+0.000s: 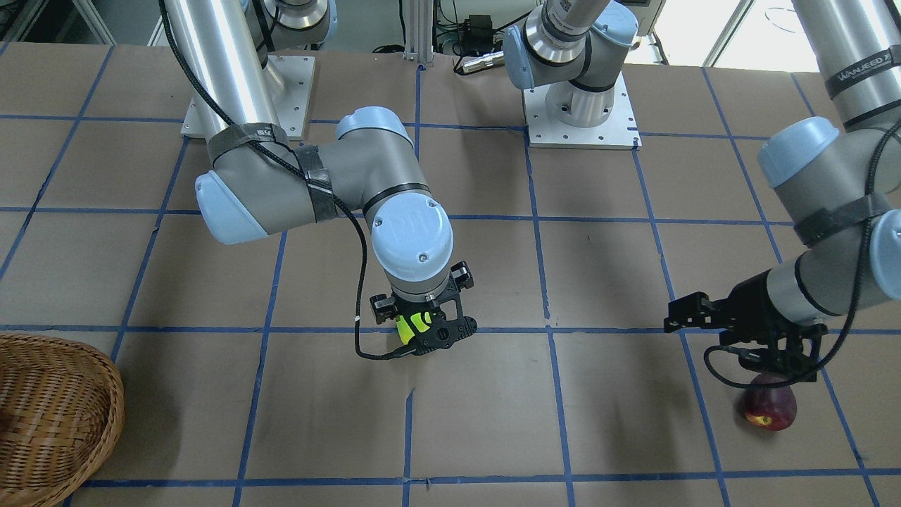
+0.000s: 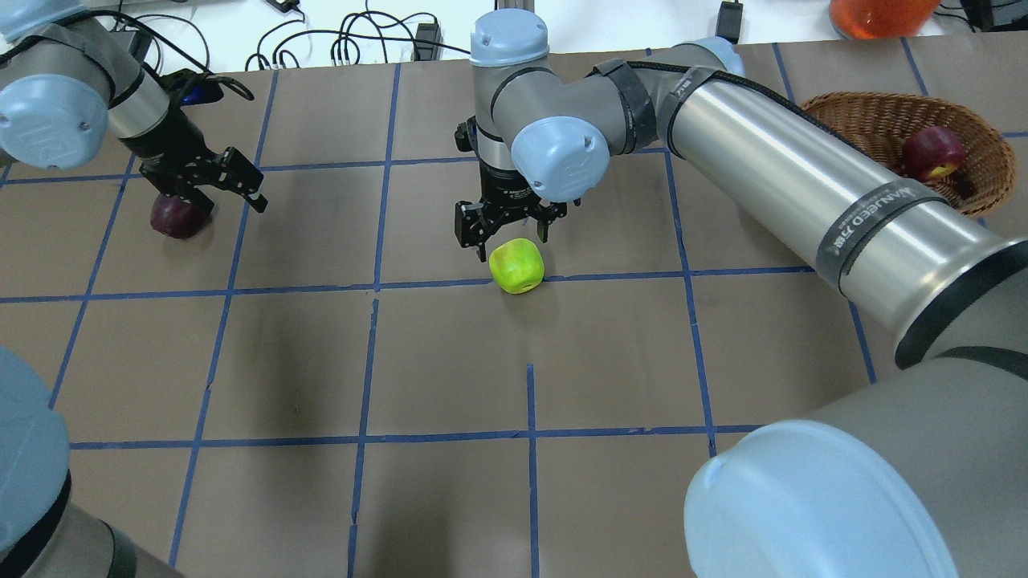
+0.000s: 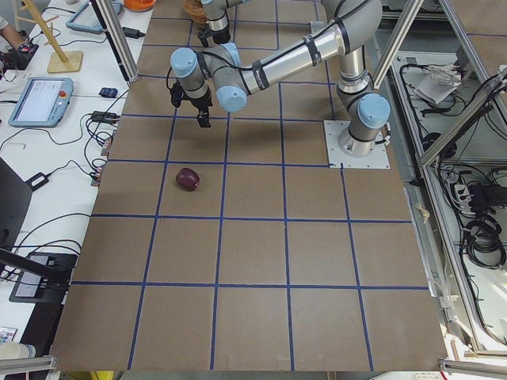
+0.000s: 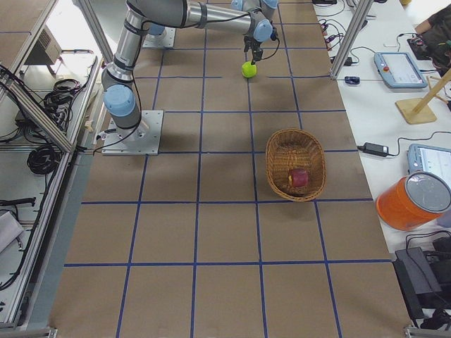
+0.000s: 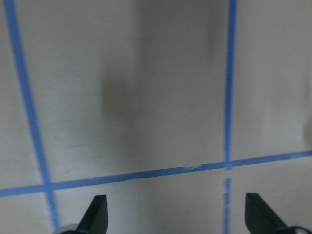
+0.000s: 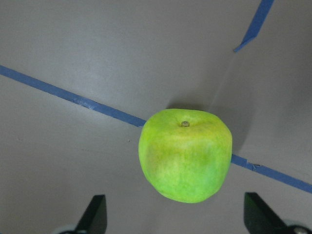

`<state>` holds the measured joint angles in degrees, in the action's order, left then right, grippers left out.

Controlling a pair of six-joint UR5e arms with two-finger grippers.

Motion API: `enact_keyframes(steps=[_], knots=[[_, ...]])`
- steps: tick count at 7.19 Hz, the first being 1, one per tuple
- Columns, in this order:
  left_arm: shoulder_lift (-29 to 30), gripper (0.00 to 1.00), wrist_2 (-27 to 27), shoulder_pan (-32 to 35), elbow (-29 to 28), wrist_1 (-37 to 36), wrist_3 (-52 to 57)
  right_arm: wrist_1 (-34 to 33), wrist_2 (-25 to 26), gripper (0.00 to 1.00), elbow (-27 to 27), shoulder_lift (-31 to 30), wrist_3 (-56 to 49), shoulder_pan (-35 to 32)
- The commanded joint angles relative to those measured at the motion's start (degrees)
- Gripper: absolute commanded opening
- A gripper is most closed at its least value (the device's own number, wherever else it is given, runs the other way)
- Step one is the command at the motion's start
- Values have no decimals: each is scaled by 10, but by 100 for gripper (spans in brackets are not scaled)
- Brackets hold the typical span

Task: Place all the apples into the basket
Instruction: 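Lower the right gripper onto the green apple while the left reaches the dark red apple, then close the right gripper on the green apple while the left grasps the dark red apple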

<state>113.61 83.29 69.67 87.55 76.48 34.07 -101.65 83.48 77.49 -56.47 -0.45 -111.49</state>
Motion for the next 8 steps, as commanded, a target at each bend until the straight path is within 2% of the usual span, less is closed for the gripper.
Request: enact_keyframes(steps=[1,3,4,5,8], knots=[[23,100,29,-52,0,-102,209,-1,0,100,0,23,1,-7],[59,100,50,-79,-12,-138,320,-3,7,100,-1,45,-1,-12],[79,97,90,-79,-26,-145,350,-9,8,100,-1,50,-1,-14],[94,100,90,-79,-40,-144,351,-10,10,100,0,56,-2,-15],[134,100,79,-79,-43,-154,343,-30,33,100,-6,49,2,-14]])
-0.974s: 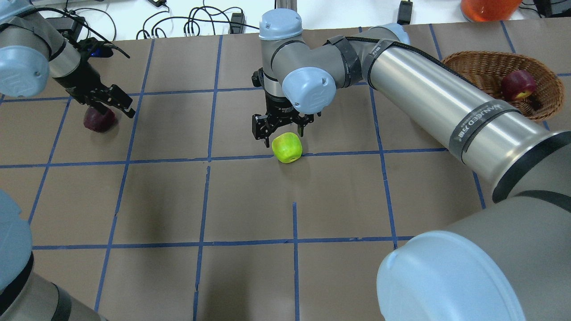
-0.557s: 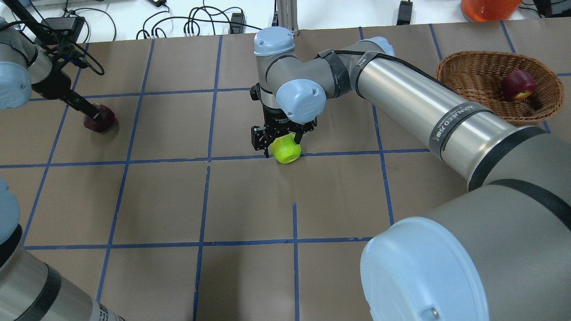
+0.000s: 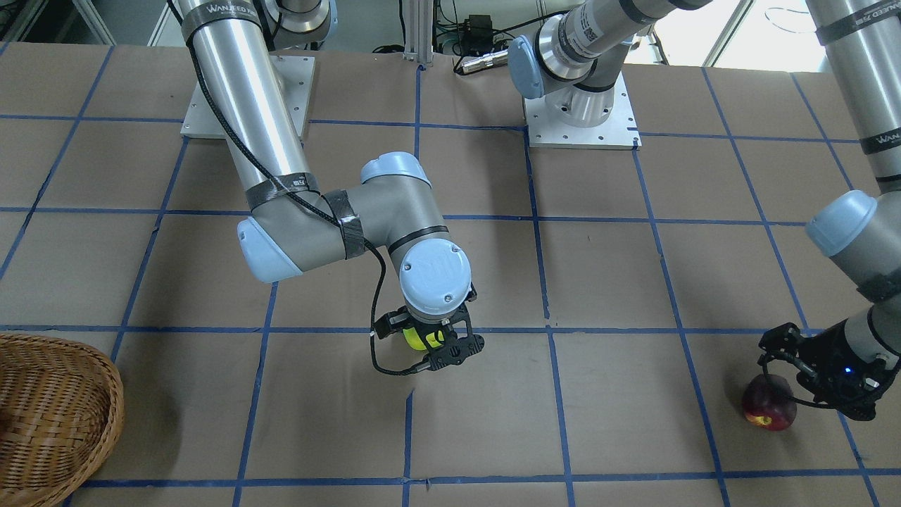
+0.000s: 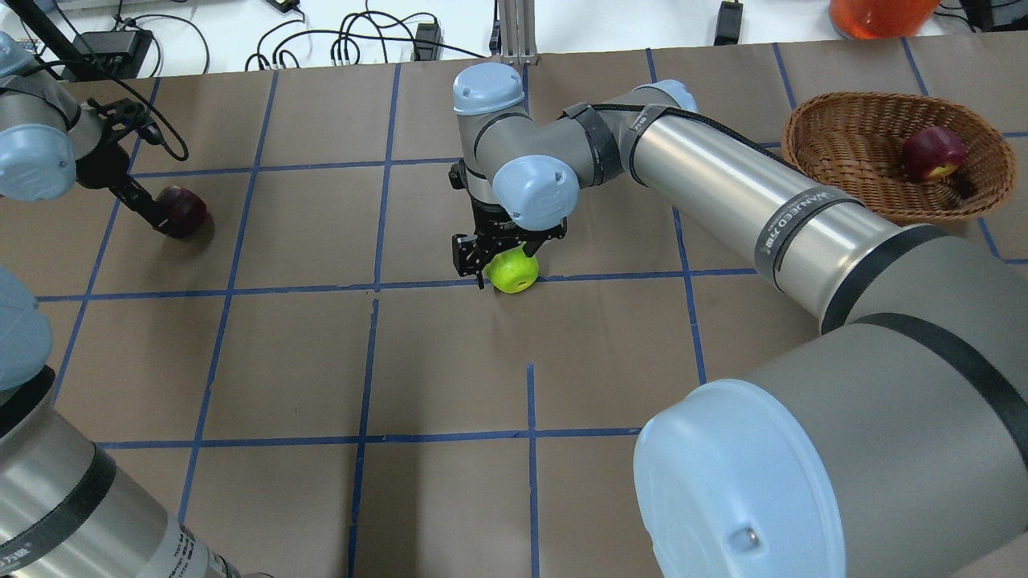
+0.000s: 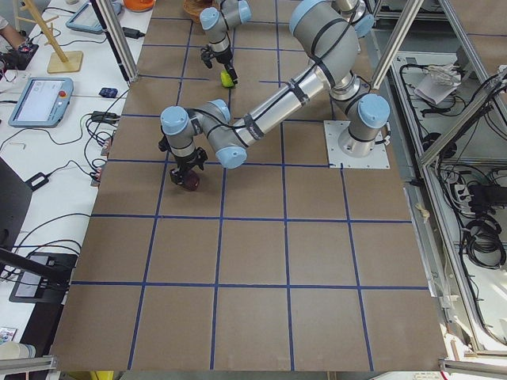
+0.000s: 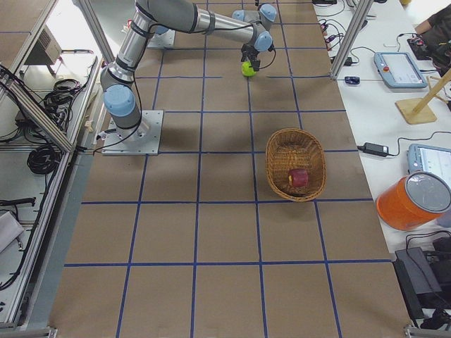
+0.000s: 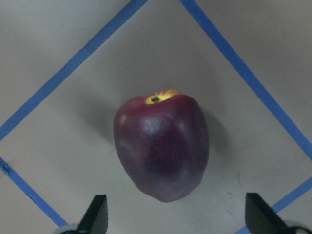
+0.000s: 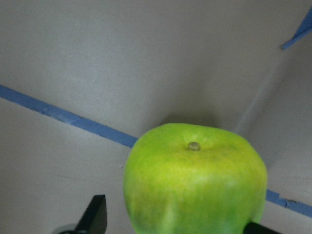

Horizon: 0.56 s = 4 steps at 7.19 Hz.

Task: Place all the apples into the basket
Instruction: 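Close the right gripper on the green apple while the left grasps the dark red apple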

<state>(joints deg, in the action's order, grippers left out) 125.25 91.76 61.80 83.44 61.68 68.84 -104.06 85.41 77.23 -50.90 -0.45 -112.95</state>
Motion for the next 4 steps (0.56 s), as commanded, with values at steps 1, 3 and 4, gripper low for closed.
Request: enact_keyframes(steps=[1,3,4], knots=[[28,99,-5,0,-2,-16,-6,-3,14,100,-3,-15,35,0],[40,86,-35,1,-2,-26,-8,-4,13,100,0,-22,66,-2],[39,60,-38,2,-2,-26,-9,-8,12,100,5,-9,65,-2]])
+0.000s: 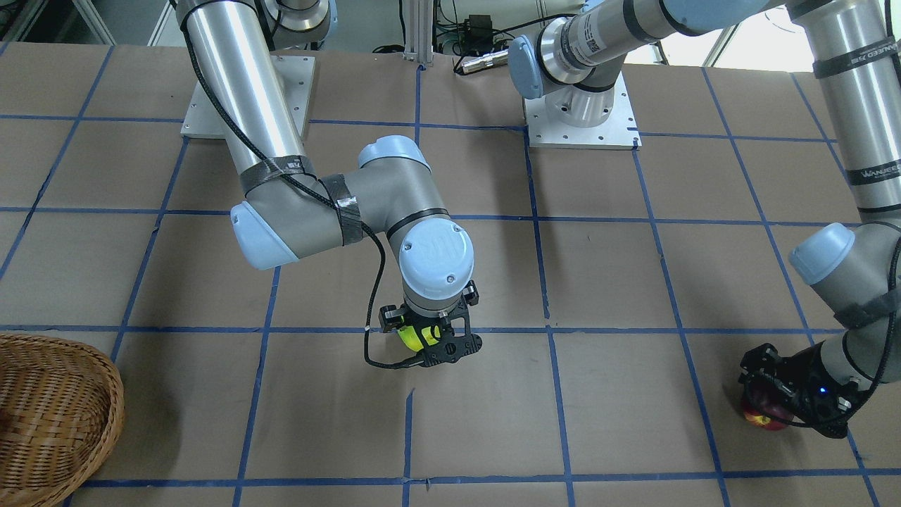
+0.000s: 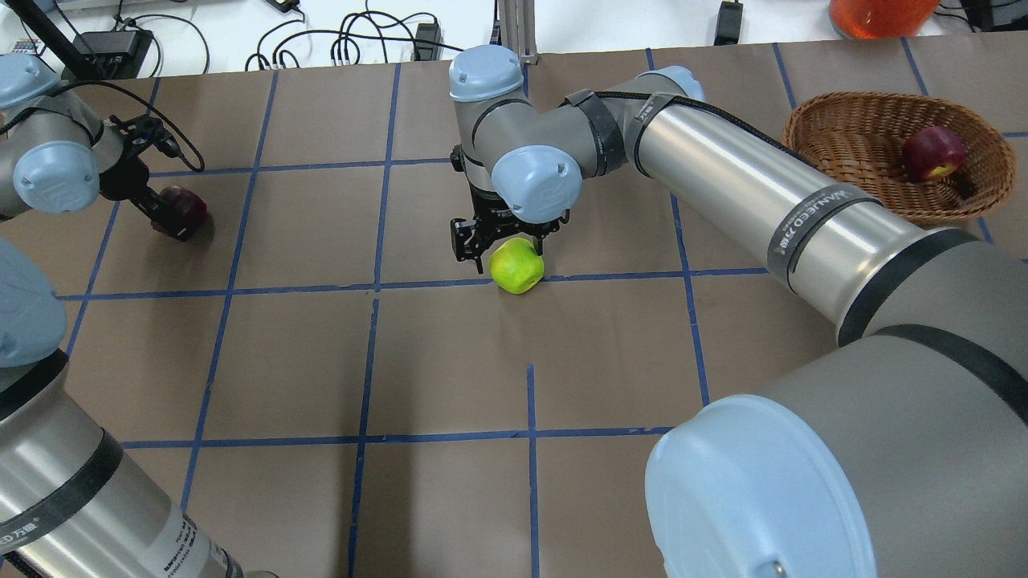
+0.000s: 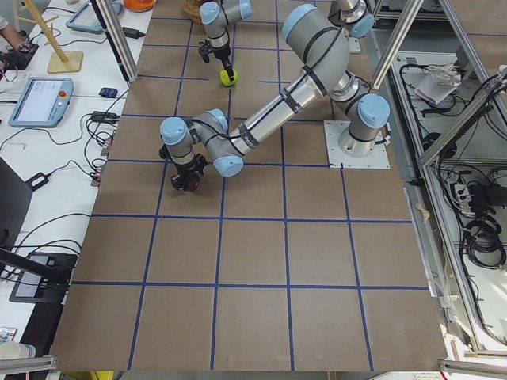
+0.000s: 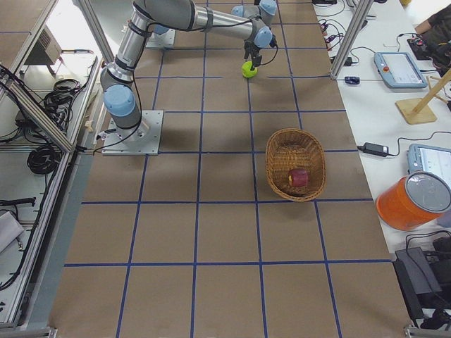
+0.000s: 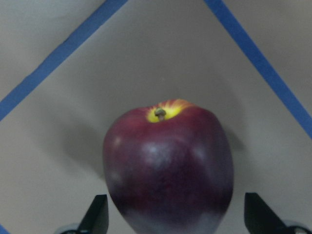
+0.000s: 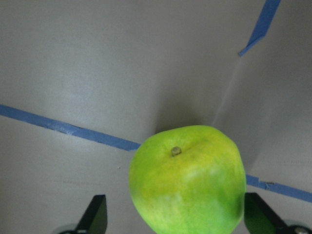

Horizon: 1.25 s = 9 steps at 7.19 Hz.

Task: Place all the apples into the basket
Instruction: 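Close the right gripper on the green apple while the left grasps the dark red apple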

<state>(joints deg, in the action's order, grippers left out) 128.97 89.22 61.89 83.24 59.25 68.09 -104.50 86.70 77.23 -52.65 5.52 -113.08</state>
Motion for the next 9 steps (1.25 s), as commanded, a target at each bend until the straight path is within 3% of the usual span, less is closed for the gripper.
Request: enact_keyframes(steps=[1,3,4,5,6,8,9], knots=[[-8,51,-10,5,0,0,-6,-17,0,100,16,15,5,0],[-52,49,-8,37,0,85,-100,-31,24,100,21,17,3,0],[-84,49,-18,59,16,114,-188,-40,29,92,21,17,-1,0],[-108,49,-32,85,44,133,-241,-53,49,29,21,14,-2,4],[-135,49,-35,108,91,132,-287,-51,48,0,12,10,-3,11],[-174,49,-35,145,162,92,-360,-3,48,0,-9,-40,-3,69],[-183,49,-34,203,169,87,-454,50,49,0,-24,-71,-3,148]])
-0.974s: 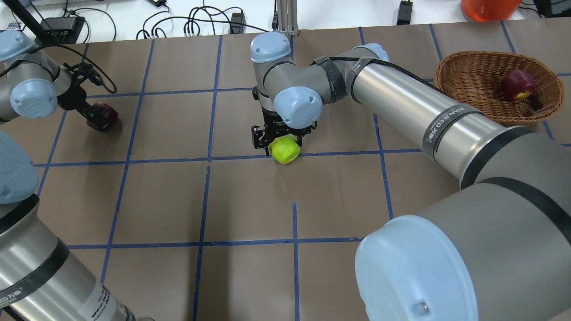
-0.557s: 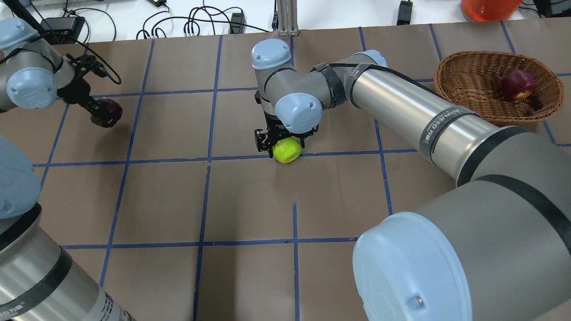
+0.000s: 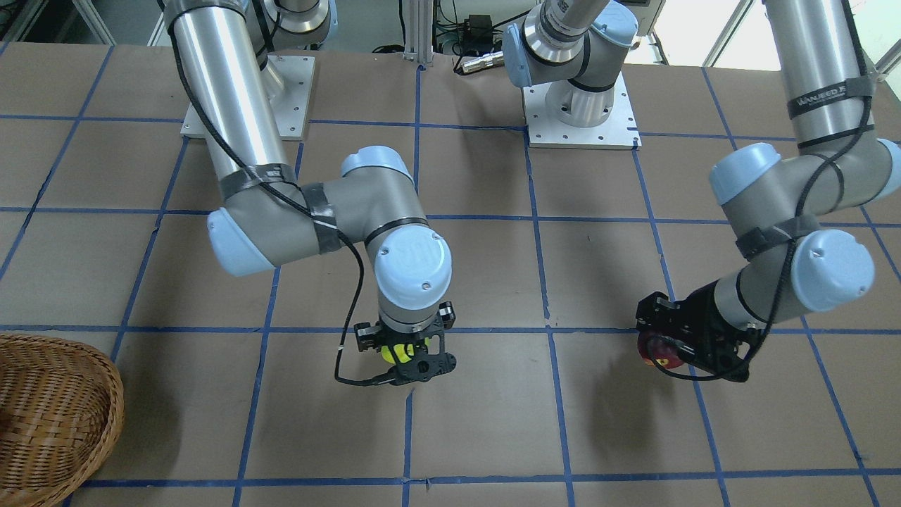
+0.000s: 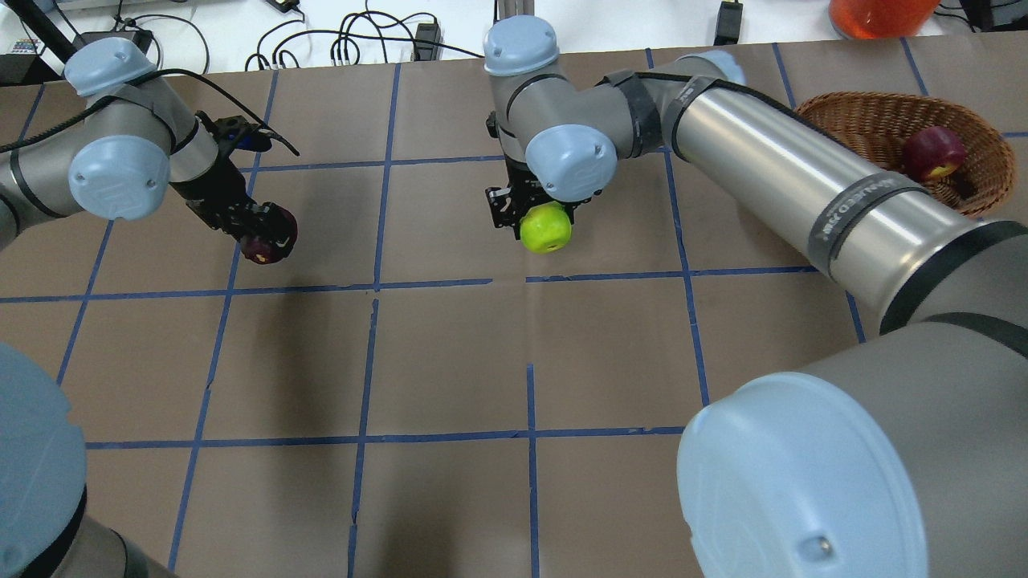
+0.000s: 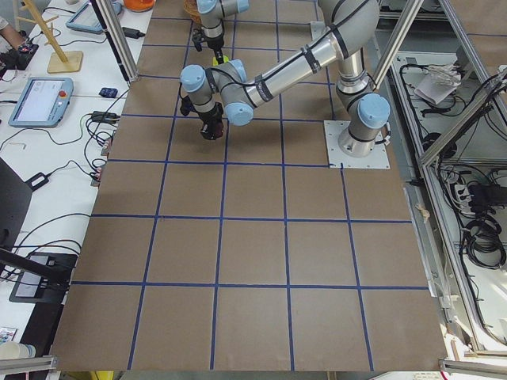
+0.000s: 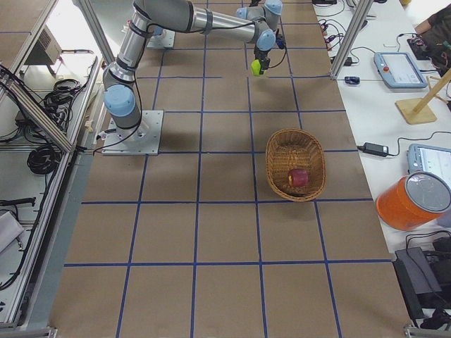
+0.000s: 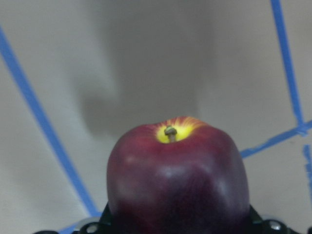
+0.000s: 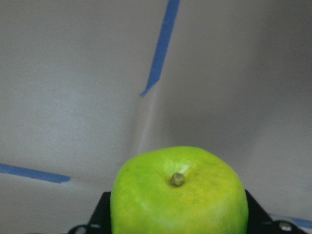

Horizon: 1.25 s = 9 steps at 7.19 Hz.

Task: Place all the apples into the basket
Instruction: 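Carry the green apple into the basket while the left carries the dark red apple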

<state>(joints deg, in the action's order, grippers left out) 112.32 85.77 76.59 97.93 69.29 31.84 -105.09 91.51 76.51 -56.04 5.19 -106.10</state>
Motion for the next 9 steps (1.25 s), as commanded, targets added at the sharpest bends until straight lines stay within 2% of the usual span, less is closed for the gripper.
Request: enact_keyframes(steps=[1,2,3,4,5,6,7,8,9], knots=[[-3,49,0,116,17,-54,-179,74,1,0,-31,-55,-11,161],[10,49,-2,172,19,-110,-255,74,-4,0,-38,-52,-31,234],[25,50,-21,228,17,-128,-327,68,2,0,-41,-48,-72,287],[40,51,-61,287,16,-158,-400,62,16,0,-38,-43,-165,326],[57,54,-65,299,17,-205,-453,52,36,0,-40,-25,-222,365],[71,59,-67,300,17,-212,-458,36,35,0,-37,-4,-240,387],[78,89,-81,301,19,-212,-469,27,30,0,-38,13,-239,388],[69,100,-92,305,16,-208,-511,-17,34,0,-40,28,-244,388],[49,100,-95,307,16,-199,-523,-62,37,6,-40,49,-265,389]])
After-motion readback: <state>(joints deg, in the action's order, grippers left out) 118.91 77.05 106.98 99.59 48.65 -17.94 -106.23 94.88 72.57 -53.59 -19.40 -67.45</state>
